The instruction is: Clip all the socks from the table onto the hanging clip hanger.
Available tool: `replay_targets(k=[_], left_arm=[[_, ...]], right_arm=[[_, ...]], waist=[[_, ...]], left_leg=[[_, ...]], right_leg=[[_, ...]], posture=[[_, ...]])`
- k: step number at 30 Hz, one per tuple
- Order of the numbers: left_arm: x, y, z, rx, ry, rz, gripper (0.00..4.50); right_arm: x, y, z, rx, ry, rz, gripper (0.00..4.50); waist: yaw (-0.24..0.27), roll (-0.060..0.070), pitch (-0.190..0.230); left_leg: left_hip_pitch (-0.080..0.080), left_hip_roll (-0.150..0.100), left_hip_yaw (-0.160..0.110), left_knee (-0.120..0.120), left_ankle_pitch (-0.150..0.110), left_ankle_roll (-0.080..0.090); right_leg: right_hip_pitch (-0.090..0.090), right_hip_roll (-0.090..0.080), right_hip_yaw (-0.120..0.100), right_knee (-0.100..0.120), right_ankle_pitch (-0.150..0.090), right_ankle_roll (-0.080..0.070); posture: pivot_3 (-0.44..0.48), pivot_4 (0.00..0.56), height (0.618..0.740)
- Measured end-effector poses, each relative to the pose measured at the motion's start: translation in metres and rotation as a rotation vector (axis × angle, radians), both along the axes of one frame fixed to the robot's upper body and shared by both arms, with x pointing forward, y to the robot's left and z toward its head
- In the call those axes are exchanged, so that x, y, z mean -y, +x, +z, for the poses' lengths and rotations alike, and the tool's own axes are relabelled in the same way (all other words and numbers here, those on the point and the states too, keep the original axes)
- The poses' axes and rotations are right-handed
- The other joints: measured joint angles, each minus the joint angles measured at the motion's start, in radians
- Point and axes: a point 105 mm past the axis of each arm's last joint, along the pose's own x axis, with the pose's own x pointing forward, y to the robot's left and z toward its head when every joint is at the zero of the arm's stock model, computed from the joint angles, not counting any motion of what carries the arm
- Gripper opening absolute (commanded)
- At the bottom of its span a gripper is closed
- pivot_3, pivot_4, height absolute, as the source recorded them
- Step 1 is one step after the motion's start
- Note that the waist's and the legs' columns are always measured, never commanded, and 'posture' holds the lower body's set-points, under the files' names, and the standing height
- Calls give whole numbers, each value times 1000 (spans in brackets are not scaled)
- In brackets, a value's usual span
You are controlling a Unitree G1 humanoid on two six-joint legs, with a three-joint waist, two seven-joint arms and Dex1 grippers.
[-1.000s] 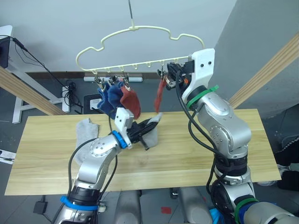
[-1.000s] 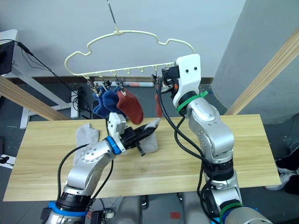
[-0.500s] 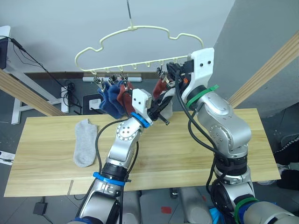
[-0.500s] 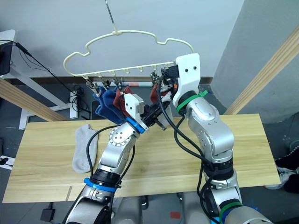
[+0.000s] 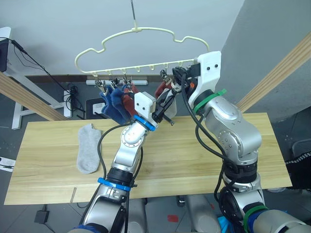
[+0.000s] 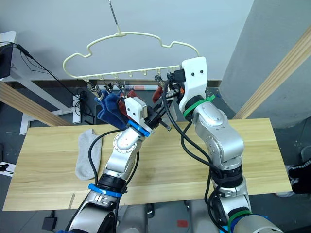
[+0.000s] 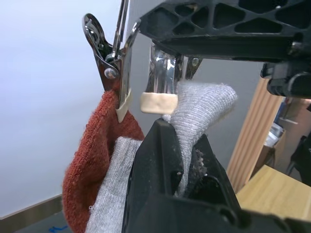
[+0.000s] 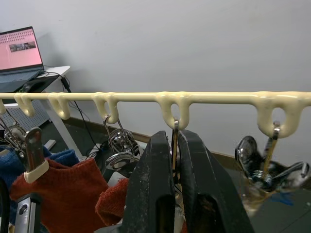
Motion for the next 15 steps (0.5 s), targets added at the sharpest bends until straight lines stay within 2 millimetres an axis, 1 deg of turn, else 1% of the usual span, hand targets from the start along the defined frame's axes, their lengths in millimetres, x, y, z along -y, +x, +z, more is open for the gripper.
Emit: replay_targets(k=[1,2,4,6,7,8,9,10,15], left_arm=[[0,0,0,1,1,0,0],[0,1,0,1,1,0,0],[1,1,1,4,2,-2,0],[1,1,3,8,1,-5,0],[2,1,4,9,3,-10,0],[3,1,4,8,8,-17,0],[4,1,2,4,20,-27,281],[5,1,0,-5,31,-33,580],[9,2,-13,-79,82,-70,1944]], right_arm=[[0,0,0,-5,11,1,609],[1,0,0,-9,21,0,805],[1,1,1,-15,38,-4,1629],[2,1,0,-19,42,-10,2286],[3,2,0,-22,45,-16,2762],[4,2,0,-25,47,-22,3029],[5,2,-1,-28,45,-26,3478],[6,3,-1,-32,43,-28,3711],[9,-3,-2,-24,11,-22,3724]], waist=[[0,0,0],[0,0,0],[0,0,0],[0,0,0],[0,0,0],[0,0,0],[0,0,0],[0,0,0],[-1,0,0]], left_leg=[[0,0,0,0,0,0],[0,0,0,0,0,0],[0,0,0,0,0,0],[0,0,0,0,0,0],[0,0,0,0,0,0],[0,0,0,0,0,0],[0,0,0,0,0,0],[0,0,0,0,0,0],[0,0,0,0,0,0]], right_leg=[[0,0,0,0,0,0],[0,0,0,0,0,0],[0,0,0,0,0,0],[0,0,0,0,0,0],[0,0,0,0,0,0],[0,0,0,0,0,0],[0,0,0,0,0,0],[0,0,0,0,0,0],[0,0,0,0,0,0]], posture=[[-115,395,701],[-115,396,701],[-117,398,701],[-117,398,701],[-119,400,701],[-119,400,701],[-119,400,701],[-119,400,701],[-119,400,701]])
